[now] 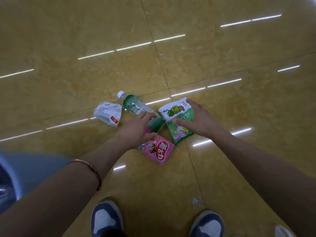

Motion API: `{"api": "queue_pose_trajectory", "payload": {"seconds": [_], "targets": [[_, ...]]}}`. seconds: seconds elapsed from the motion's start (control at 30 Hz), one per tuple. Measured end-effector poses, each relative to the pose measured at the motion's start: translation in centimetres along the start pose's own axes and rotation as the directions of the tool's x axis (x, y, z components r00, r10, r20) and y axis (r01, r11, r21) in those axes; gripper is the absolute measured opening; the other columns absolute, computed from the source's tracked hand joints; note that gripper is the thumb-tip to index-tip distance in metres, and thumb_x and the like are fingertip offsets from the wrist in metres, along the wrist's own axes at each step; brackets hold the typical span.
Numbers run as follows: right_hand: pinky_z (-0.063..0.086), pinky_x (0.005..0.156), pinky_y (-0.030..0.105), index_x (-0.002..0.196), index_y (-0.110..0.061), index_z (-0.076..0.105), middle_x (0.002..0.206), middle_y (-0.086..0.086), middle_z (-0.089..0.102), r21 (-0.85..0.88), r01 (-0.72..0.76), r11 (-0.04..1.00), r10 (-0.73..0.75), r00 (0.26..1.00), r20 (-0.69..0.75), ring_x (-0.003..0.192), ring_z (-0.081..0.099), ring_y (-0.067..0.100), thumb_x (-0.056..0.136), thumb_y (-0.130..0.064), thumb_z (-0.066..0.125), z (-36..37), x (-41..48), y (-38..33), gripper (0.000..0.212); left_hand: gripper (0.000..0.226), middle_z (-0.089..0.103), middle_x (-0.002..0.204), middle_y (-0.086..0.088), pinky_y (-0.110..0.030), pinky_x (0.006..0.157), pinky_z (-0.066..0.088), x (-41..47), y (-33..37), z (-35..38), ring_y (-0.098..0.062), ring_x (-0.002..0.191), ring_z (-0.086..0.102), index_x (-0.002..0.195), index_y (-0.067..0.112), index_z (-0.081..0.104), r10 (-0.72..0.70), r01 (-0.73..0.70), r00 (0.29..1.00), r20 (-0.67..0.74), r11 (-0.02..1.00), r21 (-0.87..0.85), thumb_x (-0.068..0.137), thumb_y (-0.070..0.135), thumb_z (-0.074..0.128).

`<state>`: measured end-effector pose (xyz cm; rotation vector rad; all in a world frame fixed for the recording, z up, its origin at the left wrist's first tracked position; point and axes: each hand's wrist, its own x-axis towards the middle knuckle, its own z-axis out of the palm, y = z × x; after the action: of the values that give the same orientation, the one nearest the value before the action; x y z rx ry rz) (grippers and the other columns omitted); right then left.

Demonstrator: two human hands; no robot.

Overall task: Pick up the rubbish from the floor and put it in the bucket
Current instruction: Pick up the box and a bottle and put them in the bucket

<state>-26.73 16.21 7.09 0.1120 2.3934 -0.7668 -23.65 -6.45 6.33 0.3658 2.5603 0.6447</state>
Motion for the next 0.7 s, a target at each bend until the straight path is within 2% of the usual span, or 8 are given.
{"api": "queue_pose_trajectory", "payload": {"seconds": [0.1,0.23,0.4,0.47,0.57,0.7], "targets": [[0.033,0.109,0.048,0.152,-0.028,0.007,0.156,0.012,0.019,-0.125,-0.010,0.992,0.015,0.999,0.034,0.140,0.024,0.034,0.073,-0.060,0.068,1.7,3.1,1.6,0.105,0.072,0.042,0.141,0.002,-0.034,0.093,0.045,2.0,-1.1,1.9,-0.017,0.121,0.046,0.140,0.026,0.031,0.048,-0.064,0.994,0.102,0.986,0.154,0.080,0.050,0.064],[0.025,0.111,0.051,0.150,-0.033,-0.008,0.159,0.013,-0.004,-0.302,-0.065,0.951,0.086,0.995,0.057,0.144,0.007,0.038,0.069,-0.065,0.069,3.9,5.0,3.1,0.116,0.089,0.033,0.138,0.001,-0.035,0.100,0.039,3.0,-1.5,4.0,-0.017,0.124,0.032,0.143,0.029,0.025,0.154,-0.225,0.959,0.236,0.924,0.310,0.071,0.061,0.066],[0.018,0.113,0.060,0.145,-0.036,-0.025,0.155,0.016,-0.027,-0.367,-0.128,0.921,0.181,0.977,0.116,0.144,-0.007,0.046,0.063,-0.074,0.066,6.5,4.8,3.9,0.129,0.107,0.026,0.146,-0.005,-0.037,0.110,0.022,2.2,-1.0,6.4,-0.024,0.132,0.026,0.147,0.022,0.016,0.257,-0.467,0.861,0.438,0.739,0.485,0.064,0.061,0.072],[0.019,0.112,0.062,0.144,-0.035,-0.028,0.154,0.015,-0.029,-0.390,-0.131,0.912,0.182,0.978,0.098,0.143,-0.007,0.047,0.063,-0.075,0.065,6.9,4.7,3.9,0.130,0.114,0.022,0.150,-0.007,-0.040,0.114,0.014,2.1,-1.0,7.0,-0.026,0.136,0.022,0.149,0.019,0.009,0.238,-0.478,0.858,0.455,0.695,0.537,0.063,0.056,0.074],[0.020,0.111,0.063,0.144,-0.035,-0.029,0.154,0.014,-0.031,-0.369,-0.142,0.919,0.173,0.983,0.052,0.143,-0.006,0.048,0.061,-0.075,0.065,7.2,4.6,3.9,0.132,0.104,0.018,0.153,-0.010,-0.040,0.117,0.008,2.2,-1.3,7.3,-0.027,0.140,0.017,0.149,0.017,0.007,0.207,-0.413,0.897,0.391,0.709,0.572,0.073,0.043,0.073],[0.024,0.108,0.063,0.143,-0.036,-0.031,0.153,0.015,-0.031,-0.315,-0.209,0.926,0.219,0.976,-0.005,0.143,-0.001,0.048,0.062,-0.074,0.067,8.3,4.4,4.2,0.132,0.096,0.026,0.149,-0.011,-0.042,0.116,0.015,2.2,-1.7,7.7,-0.028,0.136,0.025,0.147,0.018,0.009,0.168,-0.361,0.923,0.346,0.688,0.630,0.076,0.037,0.071]]}}
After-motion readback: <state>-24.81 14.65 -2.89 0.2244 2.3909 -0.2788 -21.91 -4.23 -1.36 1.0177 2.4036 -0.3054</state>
